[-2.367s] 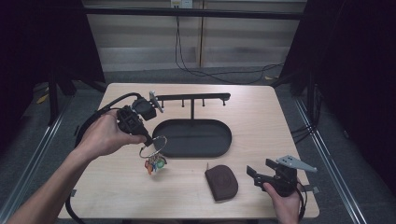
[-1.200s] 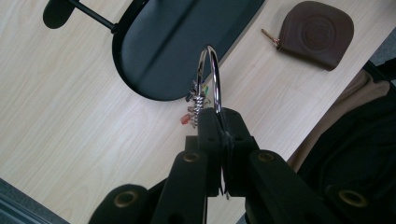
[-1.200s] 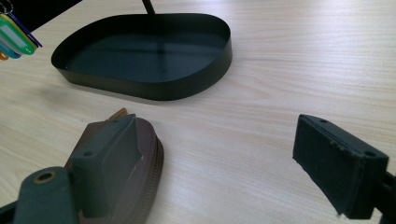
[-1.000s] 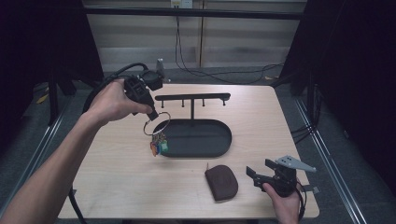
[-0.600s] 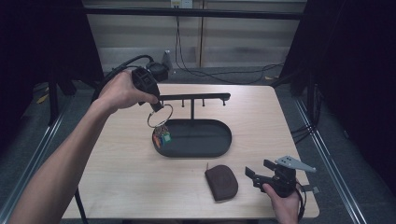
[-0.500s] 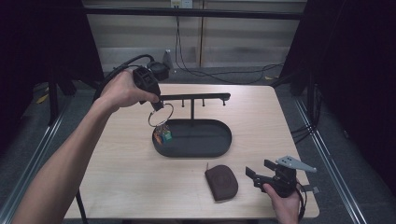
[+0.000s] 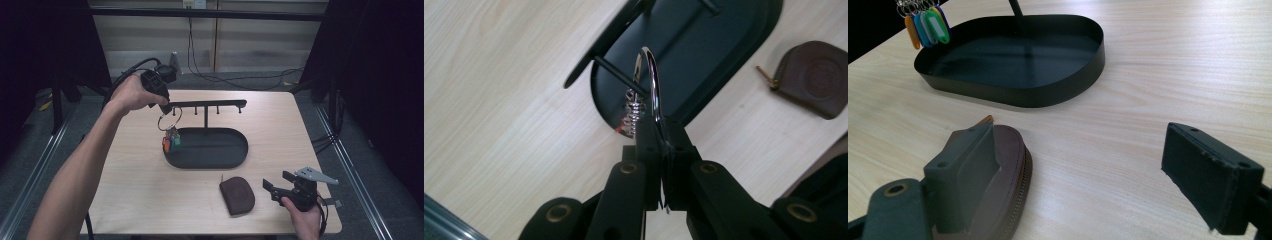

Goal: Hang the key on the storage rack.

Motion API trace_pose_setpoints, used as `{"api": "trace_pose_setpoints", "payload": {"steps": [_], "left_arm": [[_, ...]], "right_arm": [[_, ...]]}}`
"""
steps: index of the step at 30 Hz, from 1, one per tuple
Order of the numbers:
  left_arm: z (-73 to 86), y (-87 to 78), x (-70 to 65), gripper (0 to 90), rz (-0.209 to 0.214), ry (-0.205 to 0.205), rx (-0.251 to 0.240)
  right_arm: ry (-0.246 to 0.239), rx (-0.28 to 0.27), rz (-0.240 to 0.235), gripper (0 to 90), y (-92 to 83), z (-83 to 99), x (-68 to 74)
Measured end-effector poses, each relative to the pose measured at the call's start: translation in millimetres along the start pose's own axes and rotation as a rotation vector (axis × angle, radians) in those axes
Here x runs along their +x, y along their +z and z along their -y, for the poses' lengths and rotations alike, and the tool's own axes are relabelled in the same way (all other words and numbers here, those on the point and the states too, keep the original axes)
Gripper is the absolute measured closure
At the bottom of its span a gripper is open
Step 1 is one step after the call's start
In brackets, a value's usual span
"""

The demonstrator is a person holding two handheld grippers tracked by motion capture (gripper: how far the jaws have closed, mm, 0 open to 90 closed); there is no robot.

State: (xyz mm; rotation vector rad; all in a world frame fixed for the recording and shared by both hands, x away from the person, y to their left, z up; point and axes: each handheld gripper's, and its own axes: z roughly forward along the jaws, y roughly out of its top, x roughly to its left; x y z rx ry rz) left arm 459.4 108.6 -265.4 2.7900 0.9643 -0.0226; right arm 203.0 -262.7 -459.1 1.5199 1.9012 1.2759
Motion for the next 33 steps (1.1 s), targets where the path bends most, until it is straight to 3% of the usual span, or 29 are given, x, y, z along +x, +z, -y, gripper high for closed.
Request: {"api": "trace_pose_setpoints", "payload": {"steps": [11, 17, 22, 23, 27, 33], "left_arm": [[-2.0, 12.2, 8.1, 88.3, -0.039, -0.019, 0.001], [-0.1, 20.3, 12.4, 88.2, -0.013, -0.023, -0.001], [0.9, 22.3, 14.2, 88.1, -0.004, -0.05, -0.02], [0.7, 23.3, 14.8, 88.1, -0.003, -0.037, -0.017], [-0.5, 24.9, 12.3, 88.0, -0.016, -0.062, -0.015], [-4.6, 28.1, 7.8, 87.6, -0.019, -0.051, 0.006]], "right_arm": [[0.001, -0.001, -0.003, 14.6, -0.1, 0.0, -0.5], [0.003, 0.001, -0.003, 14.6, 0.7, -0.2, -1.0], [-0.002, 0.004, -0.005, 14.6, 1.4, -0.2, 0.0], [-0.002, 0.002, -0.005, 14.6, 1.2, -0.3, 0.2], [0.003, 0.001, -0.003, 14.6, 0.4, -0.2, -0.8], [0.002, -0.001, -0.001, 14.6, -0.4, -0.2, -1.3]]}}
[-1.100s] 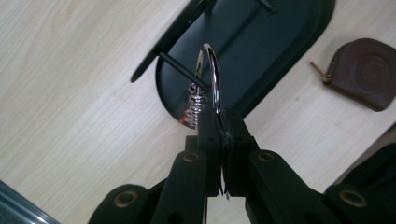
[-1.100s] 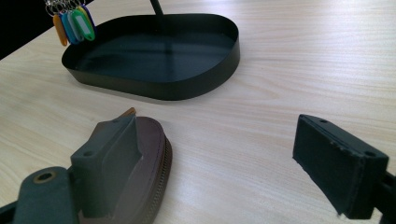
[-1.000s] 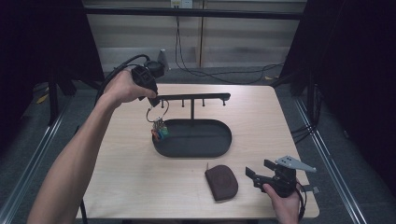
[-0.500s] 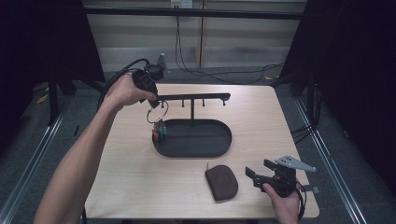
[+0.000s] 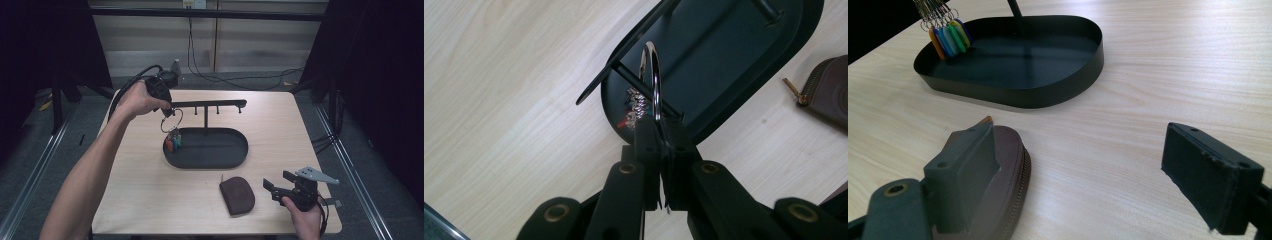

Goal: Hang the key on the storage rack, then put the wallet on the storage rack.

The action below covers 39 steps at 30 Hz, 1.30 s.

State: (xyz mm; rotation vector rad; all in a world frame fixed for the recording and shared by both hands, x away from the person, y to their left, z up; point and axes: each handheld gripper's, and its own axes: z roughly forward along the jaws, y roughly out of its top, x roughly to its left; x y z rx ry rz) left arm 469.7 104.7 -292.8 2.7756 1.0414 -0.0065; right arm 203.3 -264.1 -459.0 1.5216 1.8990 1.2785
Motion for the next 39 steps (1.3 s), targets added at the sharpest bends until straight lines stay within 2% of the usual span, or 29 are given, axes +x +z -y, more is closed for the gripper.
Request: {"api": "trace_pose_setpoints", "payload": {"steps": [7, 14, 20, 25, 27, 29, 32, 35, 39], "left_arm": [[2.2, -2.6, 1.0, 84.8, 0.007, -0.015, 0.011], [9.9, -13.8, 3.1, 70.7, 0.01, -0.031, -0.029], [24.7, -20.1, 9.0, 58.3, 0.066, -0.07, -0.109], [35.7, -19.8, 12.6, 55.1, 0.069, -0.078, -0.13], [40.8, -19.6, 13.0, 53.6, 0.077, -0.08, -0.15], [47.9, -20.5, 12.4, 51.6, 0.058, -0.098, -0.19], [59.4, -17.0, 16.8, 50.3, 0.097, -0.116, -0.231], [68.1, -14.5, 20.2, 49.0, 0.095, -0.133, -0.25], [78.5, -15.1, 20.8, 46.4, 0.104, -0.128, -0.293]], "right_arm": [[0.0, 0.002, -0.003, 14.6, 0.4, 0.0, 0.0], [-0.001, 0.006, -0.003, 14.6, 2.8, -1.0, 0.7], [0.0, 0.006, 0.001, 14.6, 2.8, -0.8, 0.1], [0.004, 0.004, 0.004, 14.6, 2.0, -0.4, -0.7], [0.005, 0.005, 0.006, 14.6, 2.3, -0.5, -1.2], [0.005, 0.006, 0.006, 14.6, 2.5, -0.6, -1.2], [0.011, 0.002, 0.007, 14.6, 2.0, -0.6, -1.5], [0.013, 0.007, 0.008, 14.6, 3.7, -1.0, -2.7], [0.008, 0.012, 0.01, 14.6, 4.5, -0.8, -1.2]]}}
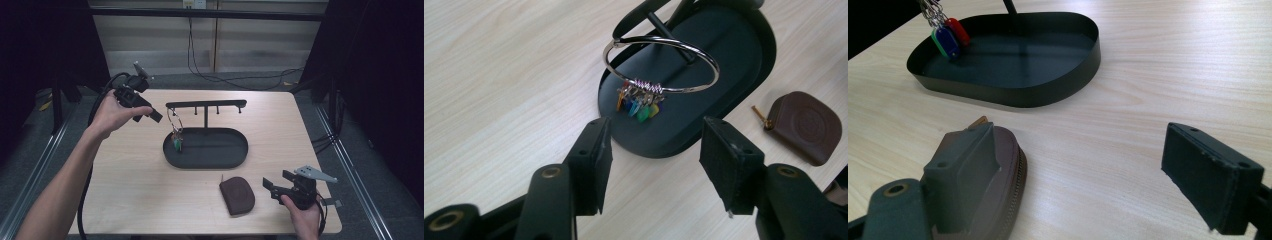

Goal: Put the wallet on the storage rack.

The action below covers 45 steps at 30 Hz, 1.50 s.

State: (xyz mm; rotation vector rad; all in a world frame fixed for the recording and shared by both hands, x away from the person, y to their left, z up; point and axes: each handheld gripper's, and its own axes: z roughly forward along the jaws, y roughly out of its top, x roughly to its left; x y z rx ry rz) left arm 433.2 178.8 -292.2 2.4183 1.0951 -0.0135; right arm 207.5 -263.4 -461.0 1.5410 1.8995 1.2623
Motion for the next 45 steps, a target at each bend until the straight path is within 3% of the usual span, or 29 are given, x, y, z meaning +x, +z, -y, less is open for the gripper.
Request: {"api": "trace_pose_setpoints", "payload": {"steps": [7, 12, 15, 17, 21, 23, 27, 30, 33, 37, 40, 42, 45], "left_arm": [[19.3, 2.8, -9.9, 40.2, 0.043, 0.034, -0.057], [32.4, 9.0, -15.8, 33.5, 0.041, 0.051, -0.087], [41.4, 12.4, -16.6, 30.2, 0.062, 0.045, -0.109], [46.0, 14.7, -17.8, 32.0, 0.055, 0.058, -0.113], [56.3, 18.2, -16.9, 30.4, 0.074, 0.033, -0.152], [60.8, 19.6, -16.3, 28.6, 0.066, 0.039, -0.142], [72.4, 20.3, -14.0, 25.5, 0.087, 0.011, -0.196], [80.8, 23.3, -13.9, 21.4, 0.089, 0.0, -0.211], [89.4, 25.8, -17.2, 17.7, 0.111, 0.039, -0.235], [99.3, 27.7, -19.4, 17.7, 0.115, 0.044, -0.266], [108.5, 30.6, -18.6, 16.9, 0.164, 0.063, -0.296], [113.7, 32.7, -18.8, 16.9, 0.169, 0.048, -0.31], [120.7, 38.6, -20.4, 20.1, 0.121, 0.032, -0.308]], "right_arm": [[0.001, 0.0, 0.004, 14.6, -1.3, 0.6, 0.2], [0.001, 0.001, 0.002, 14.6, -0.6, 0.4, -0.3], [0.002, 0.001, 0.003, 14.6, -0.6, 0.3, -0.6], [0.001, 0.003, 0.003, 14.6, -0.6, 0.4, -0.3], [-0.002, 0.001, 0.004, 14.6, -1.5, 0.6, 0.7], [0.0, 0.001, 0.005, 14.6, -1.5, 0.7, 0.4], [0.002, 0.001, 0.005, 14.6, -1.3, 0.5, 0.1], [0.001, 0.003, 0.006, 14.6, -0.8, 0.5, 0.2], [-0.002, 0.003, 0.005, 14.6, -0.8, 0.6, 0.5], [0.0, 0.001, 0.008, 14.6, -1.8, 1.0, 0.3], [0.004, 0.003, 0.01, 14.6, -1.5, 1.1, -0.4], [0.003, 0.004, 0.009, 14.6, -1.0, 0.9, -0.4], [-0.001, 0.006, 0.01, 14.7, -0.6, 0.9, 0.4]]}}
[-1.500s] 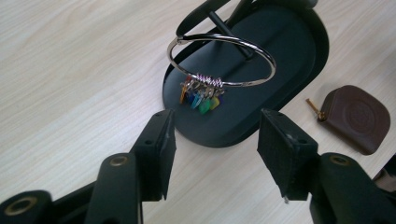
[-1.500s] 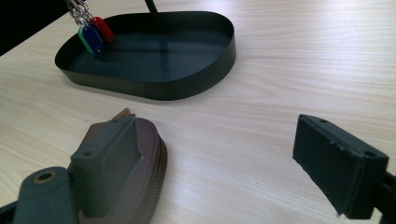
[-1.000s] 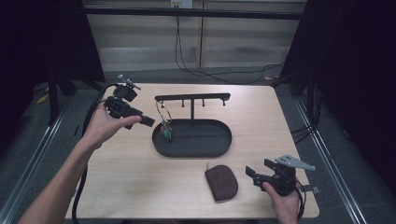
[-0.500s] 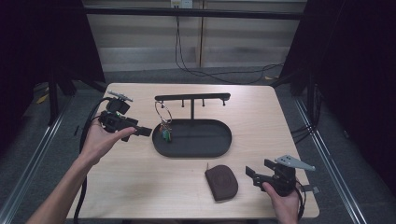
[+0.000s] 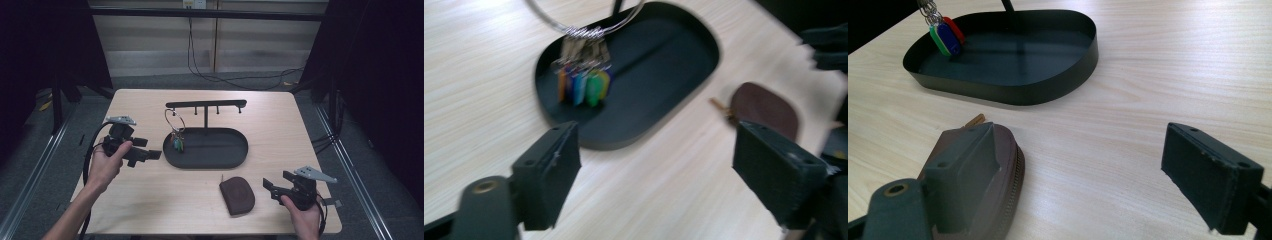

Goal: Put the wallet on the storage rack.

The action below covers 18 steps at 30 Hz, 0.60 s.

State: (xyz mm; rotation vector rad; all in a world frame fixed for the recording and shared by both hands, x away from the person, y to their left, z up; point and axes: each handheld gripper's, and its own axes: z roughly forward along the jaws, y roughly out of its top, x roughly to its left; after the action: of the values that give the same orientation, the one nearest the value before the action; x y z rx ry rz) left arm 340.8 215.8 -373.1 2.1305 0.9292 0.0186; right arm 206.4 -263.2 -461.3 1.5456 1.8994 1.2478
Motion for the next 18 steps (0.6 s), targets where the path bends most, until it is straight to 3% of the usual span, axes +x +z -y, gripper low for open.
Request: {"api": "trace_pose_setpoints", "payload": {"steps": [8, 11, 16, 18], "left_arm": [[24.9, 6.8, -3.6, 20.8, 0.02, 0.019, -0.053], [32.3, 8.1, -0.9, 20.8, 0.053, 0.002, -0.062], [45.5, 6.4, -1.8, 20.6, 0.053, 0.005, -0.082], [54.8, 5.5, -1.9, 15.6, 0.06, -0.012, -0.115]], "right_arm": [[0.006, -0.004, 0.0, 14.7, -0.6, 0.1, -0.9], [0.006, -0.002, 0.001, 14.7, 0.0, 0.0, -0.2], [0.004, -0.001, 0.0, 14.9, 0.8, -0.1, 0.1], [0.009, 0.0, 0.001, 15.9, 0.8, -0.1, -0.3]]}}
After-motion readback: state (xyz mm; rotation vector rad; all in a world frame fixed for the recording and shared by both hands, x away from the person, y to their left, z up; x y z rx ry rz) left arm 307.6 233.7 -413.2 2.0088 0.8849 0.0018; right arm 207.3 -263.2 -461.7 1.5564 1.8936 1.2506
